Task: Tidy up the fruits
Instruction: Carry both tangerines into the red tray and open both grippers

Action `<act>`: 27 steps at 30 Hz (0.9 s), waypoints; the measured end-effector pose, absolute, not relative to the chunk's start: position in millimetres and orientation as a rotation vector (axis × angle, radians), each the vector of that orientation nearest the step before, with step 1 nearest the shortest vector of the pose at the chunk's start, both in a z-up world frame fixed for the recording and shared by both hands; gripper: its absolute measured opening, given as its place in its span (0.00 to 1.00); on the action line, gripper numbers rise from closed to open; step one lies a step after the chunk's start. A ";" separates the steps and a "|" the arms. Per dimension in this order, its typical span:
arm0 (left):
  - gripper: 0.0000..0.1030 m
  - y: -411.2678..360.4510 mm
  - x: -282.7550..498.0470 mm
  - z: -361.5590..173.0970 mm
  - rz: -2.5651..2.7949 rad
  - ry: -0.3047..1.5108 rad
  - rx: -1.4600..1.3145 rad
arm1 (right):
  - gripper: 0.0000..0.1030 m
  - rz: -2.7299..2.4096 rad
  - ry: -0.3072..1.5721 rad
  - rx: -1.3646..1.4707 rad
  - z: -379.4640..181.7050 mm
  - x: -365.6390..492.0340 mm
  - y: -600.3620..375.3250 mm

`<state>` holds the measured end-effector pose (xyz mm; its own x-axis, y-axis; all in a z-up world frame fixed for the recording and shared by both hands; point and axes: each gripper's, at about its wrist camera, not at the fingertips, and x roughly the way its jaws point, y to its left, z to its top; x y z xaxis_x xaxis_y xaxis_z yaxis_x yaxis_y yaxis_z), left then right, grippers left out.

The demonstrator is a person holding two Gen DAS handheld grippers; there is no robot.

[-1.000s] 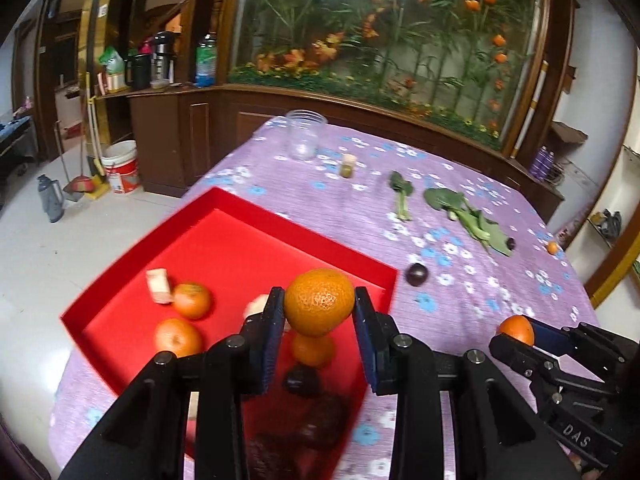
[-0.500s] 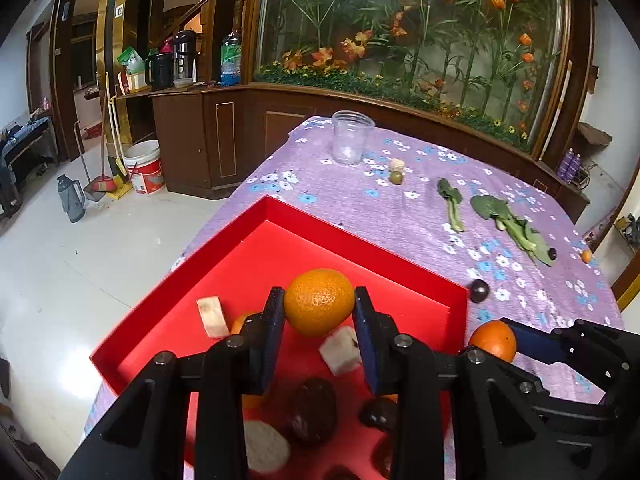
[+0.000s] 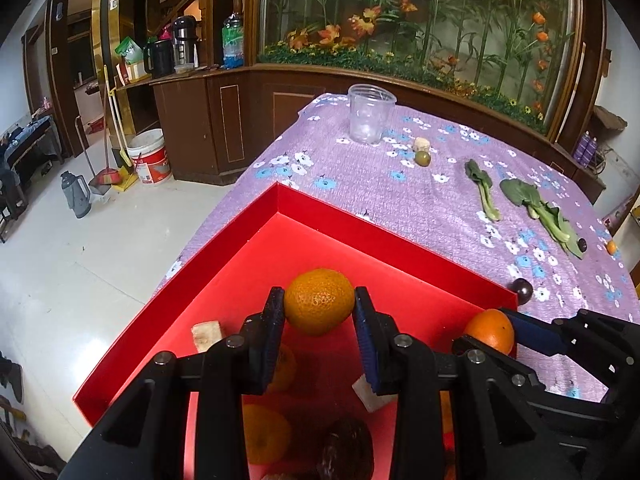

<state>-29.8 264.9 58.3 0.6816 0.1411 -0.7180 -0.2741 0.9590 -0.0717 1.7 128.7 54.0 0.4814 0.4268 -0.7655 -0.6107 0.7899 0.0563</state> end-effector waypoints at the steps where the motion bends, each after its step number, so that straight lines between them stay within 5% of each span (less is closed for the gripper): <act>1: 0.32 265.6 -28.4 57.5 0.232 0.794 -0.183 | 0.37 0.640 0.863 -0.234 52.3 3.8 129.9; 11: 0.33 270.3 -22.4 53.0 0.243 0.835 -0.197 | 0.37 0.641 0.892 -0.233 38.6 16.1 136.4; 16: 0.56 270.0 -23.9 54.2 0.248 0.818 -0.198 | 0.37 0.647 0.892 -0.229 39.4 15.5 136.6; 20: 0.59 268.1 -26.2 56.1 0.246 0.819 -0.202 | 0.55 0.651 0.870 -0.220 45.3 11.8 135.0; 27: 0.63 259.8 -40.0 72.8 0.253 0.788 -0.187 | 0.56 0.653 0.832 -0.208 61.6 -0.1 124.0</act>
<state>-40.0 259.8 72.8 0.6774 0.1537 -0.7194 -0.2928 0.9534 -0.0720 -0.1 124.0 61.6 0.4923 0.4556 -0.7417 -0.6123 0.7869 0.0769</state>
